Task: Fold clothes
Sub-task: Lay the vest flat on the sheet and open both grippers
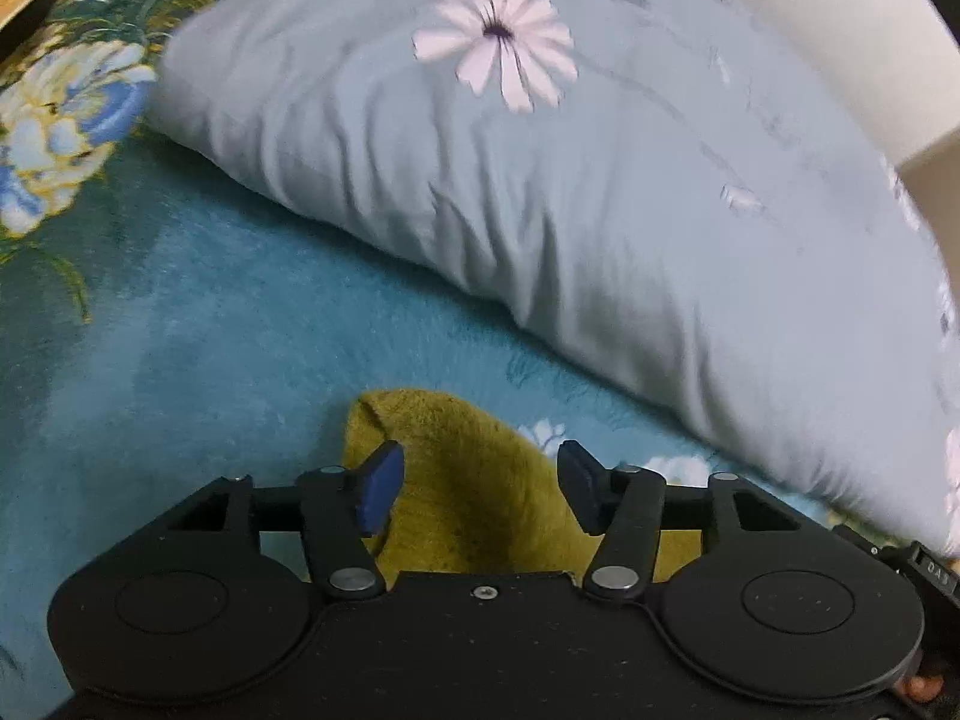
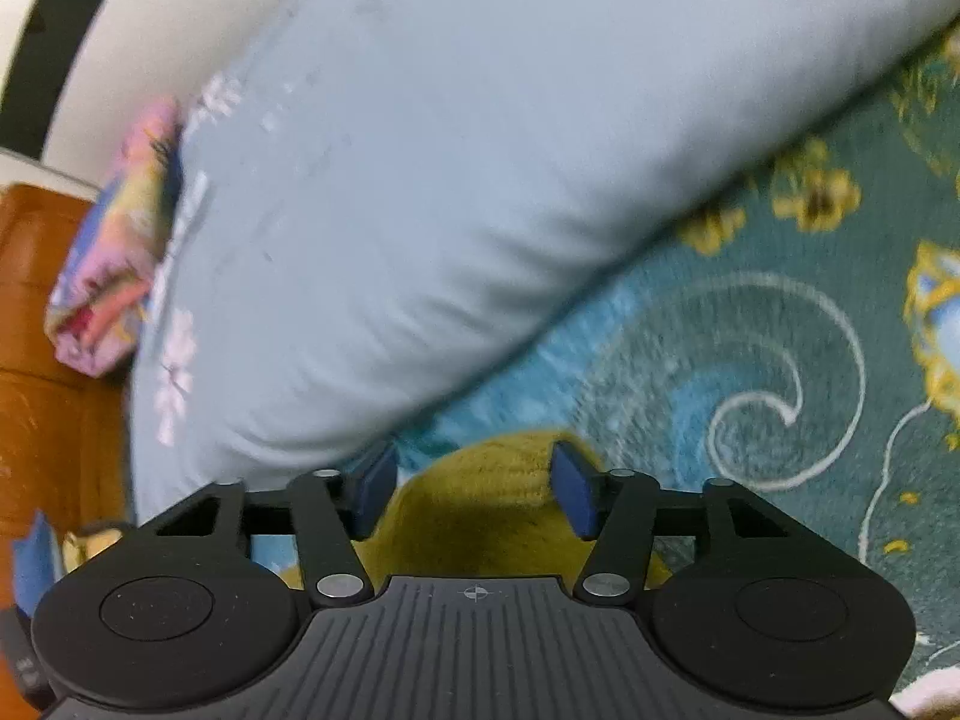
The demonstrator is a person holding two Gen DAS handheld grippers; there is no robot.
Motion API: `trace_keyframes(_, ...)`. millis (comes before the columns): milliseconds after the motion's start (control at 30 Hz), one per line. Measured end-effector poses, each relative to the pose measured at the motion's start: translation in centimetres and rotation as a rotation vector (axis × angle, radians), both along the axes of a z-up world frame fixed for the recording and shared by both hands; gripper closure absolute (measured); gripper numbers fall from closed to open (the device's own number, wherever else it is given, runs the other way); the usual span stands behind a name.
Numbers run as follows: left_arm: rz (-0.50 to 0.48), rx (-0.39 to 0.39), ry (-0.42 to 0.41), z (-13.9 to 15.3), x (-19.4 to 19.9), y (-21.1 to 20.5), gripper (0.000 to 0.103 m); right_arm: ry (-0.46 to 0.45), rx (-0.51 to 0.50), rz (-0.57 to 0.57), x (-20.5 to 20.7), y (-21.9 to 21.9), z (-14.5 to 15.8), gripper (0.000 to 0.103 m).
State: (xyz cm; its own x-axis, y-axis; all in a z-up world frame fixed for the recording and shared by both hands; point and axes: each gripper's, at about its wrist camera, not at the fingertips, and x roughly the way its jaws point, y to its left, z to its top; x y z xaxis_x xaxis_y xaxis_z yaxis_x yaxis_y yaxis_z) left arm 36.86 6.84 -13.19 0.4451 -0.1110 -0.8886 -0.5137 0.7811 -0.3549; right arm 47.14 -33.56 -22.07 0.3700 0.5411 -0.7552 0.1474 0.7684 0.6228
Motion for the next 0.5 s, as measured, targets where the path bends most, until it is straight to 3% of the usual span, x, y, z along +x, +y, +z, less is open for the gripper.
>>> trace_keyframes(67,0.031,-0.006,-0.033,1.5,-1.2,0.5,0.038,-0.052,0.01,-0.004,-0.9,-0.6,1.8,0.038)
trace_keyframes(167,0.054,0.005,-0.067,3.9,-3.9,0.9,0.037,-0.101,-0.007,-0.025,-2.4,-1.2,3.9,0.026)
trace_keyframes(300,0.06,0.032,-0.057,5.1,-8.9,1.3,0.033,-0.093,-0.036,-0.076,-7.0,-2.4,5.0,0.026)
trace_keyframes(500,-0.112,0.107,0.017,2.6,-13.7,-0.2,0.033,0.013,-0.229,-0.069,-16.5,-4.4,3.1,0.026)
